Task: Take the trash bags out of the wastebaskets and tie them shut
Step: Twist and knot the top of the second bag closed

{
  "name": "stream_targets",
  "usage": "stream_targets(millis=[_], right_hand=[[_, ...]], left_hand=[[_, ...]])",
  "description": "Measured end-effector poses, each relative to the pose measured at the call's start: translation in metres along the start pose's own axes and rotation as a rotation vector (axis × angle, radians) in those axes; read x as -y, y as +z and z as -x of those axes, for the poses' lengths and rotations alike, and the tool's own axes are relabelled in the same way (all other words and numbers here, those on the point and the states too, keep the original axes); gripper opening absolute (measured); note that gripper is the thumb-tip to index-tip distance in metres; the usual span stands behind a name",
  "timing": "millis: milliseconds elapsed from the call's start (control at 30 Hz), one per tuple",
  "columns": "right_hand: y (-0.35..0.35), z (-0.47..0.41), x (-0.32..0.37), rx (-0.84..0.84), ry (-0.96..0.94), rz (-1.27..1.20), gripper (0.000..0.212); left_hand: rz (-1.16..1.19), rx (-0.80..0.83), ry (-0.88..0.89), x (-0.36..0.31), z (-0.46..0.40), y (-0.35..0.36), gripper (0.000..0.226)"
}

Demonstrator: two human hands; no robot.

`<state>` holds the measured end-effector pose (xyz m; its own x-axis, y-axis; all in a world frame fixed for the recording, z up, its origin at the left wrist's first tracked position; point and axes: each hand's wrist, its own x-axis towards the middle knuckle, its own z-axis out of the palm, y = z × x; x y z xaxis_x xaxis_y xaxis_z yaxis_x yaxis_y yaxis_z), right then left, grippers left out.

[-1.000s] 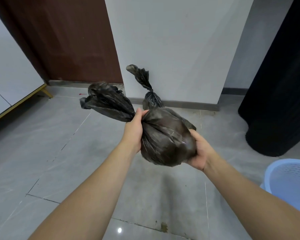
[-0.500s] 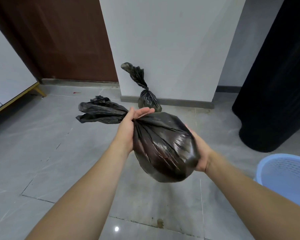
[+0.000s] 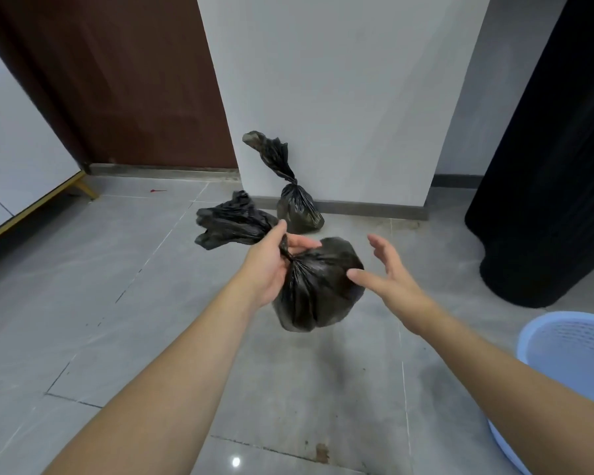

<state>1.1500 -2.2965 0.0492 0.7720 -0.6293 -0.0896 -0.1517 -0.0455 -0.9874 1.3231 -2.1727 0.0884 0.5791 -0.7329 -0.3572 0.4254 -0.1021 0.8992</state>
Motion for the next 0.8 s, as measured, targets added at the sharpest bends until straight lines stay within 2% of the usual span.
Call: stream_targets(millis=[67, 167, 300, 400, 533, 633, 700, 733, 800], right_hand=[[0.016, -0.008, 0.008, 0.111, -0.011, 0.021, 0.101], [0.037, -0.019, 0.011, 0.217, 0.023, 0.157, 0.118], [0.06, -0.019, 0.017, 0.211, 0.056, 0.213, 0.089], [0.075, -0.02, 0.017, 0.244, 0.032, 0.182, 0.054], [0.078, -0.025, 0.02, 0.063, -0.045, 0.489, 0.035], [0.076, -0.025, 0.021, 0.032, -0.164, 0.538, 0.039], [0.073, -0.027, 0.019, 0.025, -0.206, 0.477, 0.039], [0.072, -0.028, 0.018, 0.007, -0.211, 0.472, 0.033], [0.07, -0.031, 0.017, -0.081, -0.215, 0.493, 0.011]], left_hand=[[-0.057, 0.041, 0.055, 0.001, 0.001, 0.006, 0.059], [-0.157, -0.008, 0.169, -0.003, 0.004, 0.015, 0.049], [-0.362, -0.169, 0.209, -0.009, 0.003, 0.018, 0.037], [-0.513, -0.21, 0.187, -0.017, 0.008, 0.017, 0.03], [-0.547, -0.326, 0.108, -0.041, 0.014, 0.011, 0.021], [-0.593, -0.32, -0.038, -0.055, 0.018, 0.006, 0.022], [-0.547, -0.288, -0.089, -0.06, 0.022, 0.004, 0.01], [-0.473, -0.248, -0.12, -0.06, 0.023, 0.003, 0.008], [-0.289, -0.148, -0.192, -0.059, 0.024, 0.002, 0.02]])
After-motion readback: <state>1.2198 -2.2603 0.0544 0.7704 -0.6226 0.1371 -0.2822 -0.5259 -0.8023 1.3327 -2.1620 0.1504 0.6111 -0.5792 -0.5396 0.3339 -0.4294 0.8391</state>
